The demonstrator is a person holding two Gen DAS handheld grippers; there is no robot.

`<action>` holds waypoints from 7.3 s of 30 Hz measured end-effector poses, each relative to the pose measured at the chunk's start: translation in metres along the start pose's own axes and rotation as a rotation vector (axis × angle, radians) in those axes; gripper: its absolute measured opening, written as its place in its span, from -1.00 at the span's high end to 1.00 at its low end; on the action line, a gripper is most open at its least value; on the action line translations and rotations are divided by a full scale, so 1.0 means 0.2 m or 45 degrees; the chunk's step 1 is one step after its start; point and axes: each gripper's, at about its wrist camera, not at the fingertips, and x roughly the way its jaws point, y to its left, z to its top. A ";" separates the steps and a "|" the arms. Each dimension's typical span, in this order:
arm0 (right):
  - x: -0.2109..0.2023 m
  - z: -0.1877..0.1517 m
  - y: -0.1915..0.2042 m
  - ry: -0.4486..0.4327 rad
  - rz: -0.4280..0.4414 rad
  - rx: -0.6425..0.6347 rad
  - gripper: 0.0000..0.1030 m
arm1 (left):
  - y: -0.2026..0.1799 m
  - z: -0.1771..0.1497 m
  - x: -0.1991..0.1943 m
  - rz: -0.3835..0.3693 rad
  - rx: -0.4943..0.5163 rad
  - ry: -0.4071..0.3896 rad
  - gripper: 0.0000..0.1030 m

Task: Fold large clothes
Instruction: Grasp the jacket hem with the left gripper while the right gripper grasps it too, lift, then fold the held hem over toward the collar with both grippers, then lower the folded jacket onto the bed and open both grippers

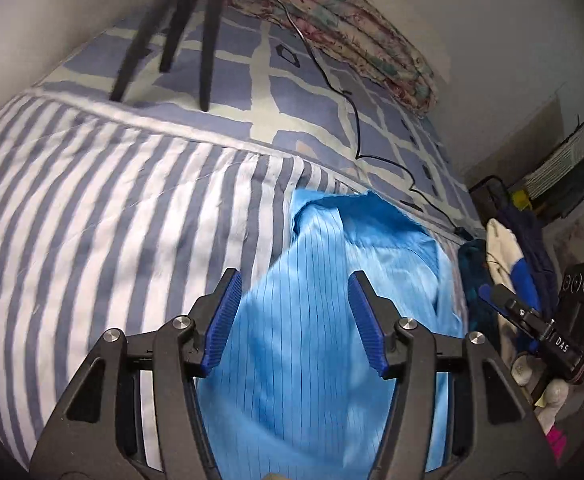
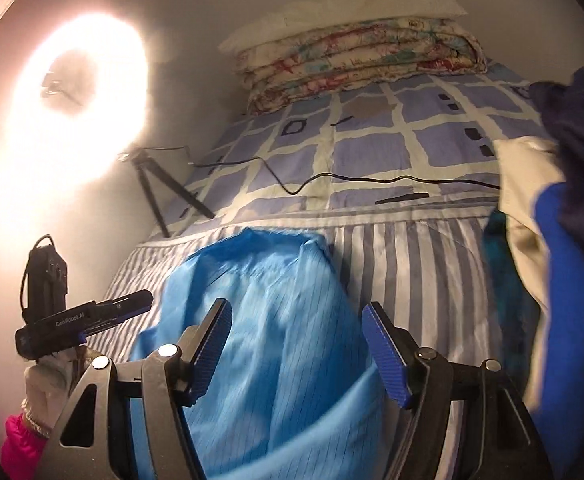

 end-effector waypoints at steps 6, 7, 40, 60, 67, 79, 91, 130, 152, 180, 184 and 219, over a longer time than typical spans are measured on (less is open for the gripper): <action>0.25 0.03 -0.05 0.053 -0.017 0.028 -0.36 | 0.00 0.06 0.19 0.041 0.034 0.026 -0.10; 0.27 0.02 -0.04 0.058 -0.025 0.016 -0.36 | 0.00 0.06 0.21 0.047 0.053 0.018 -0.10; -0.86 -0.53 0.57 -0.133 0.125 -0.301 0.98 | -0.57 -0.71 -1.04 -0.010 0.320 -0.335 0.99; -1.08 -1.57 0.68 0.175 -0.062 -0.495 0.61 | -0.34 -1.73 -1.14 0.081 0.322 -0.011 0.67; -1.52 -1.61 0.71 0.065 0.000 -0.459 0.18 | -0.45 -1.89 -1.58 0.061 0.378 -0.100 0.61; -2.56 -1.68 0.83 -0.296 0.167 -0.383 0.02 | -0.83 -2.03 -2.51 -0.092 0.371 -0.373 0.60; -2.71 -1.72 0.74 -0.381 0.212 -0.237 -0.28 | -0.77 -1.94 -2.53 -0.270 0.049 -0.352 0.00; -1.11 -1.64 0.00 0.034 0.455 0.450 0.97 | 0.20 -1.69 -1.09 -0.420 -0.513 -0.060 0.99; -1.38 -1.62 0.12 -0.088 0.207 0.074 0.38 | 0.02 -1.77 -1.27 -0.010 -0.162 -0.162 0.70; -1.05 -1.65 0.22 0.112 0.180 0.113 0.32 | -0.17 -1.85 -1.05 -0.121 -0.133 -0.010 0.70; -1.18 -1.65 0.19 0.046 0.225 0.088 0.32 | -0.31 -1.89 -1.18 -0.179 -0.020 -0.062 0.70; -1.10 -1.14 0.25 -0.040 0.124 -0.159 0.40 | -0.55 -1.42 -1.11 0.015 0.341 -0.120 0.70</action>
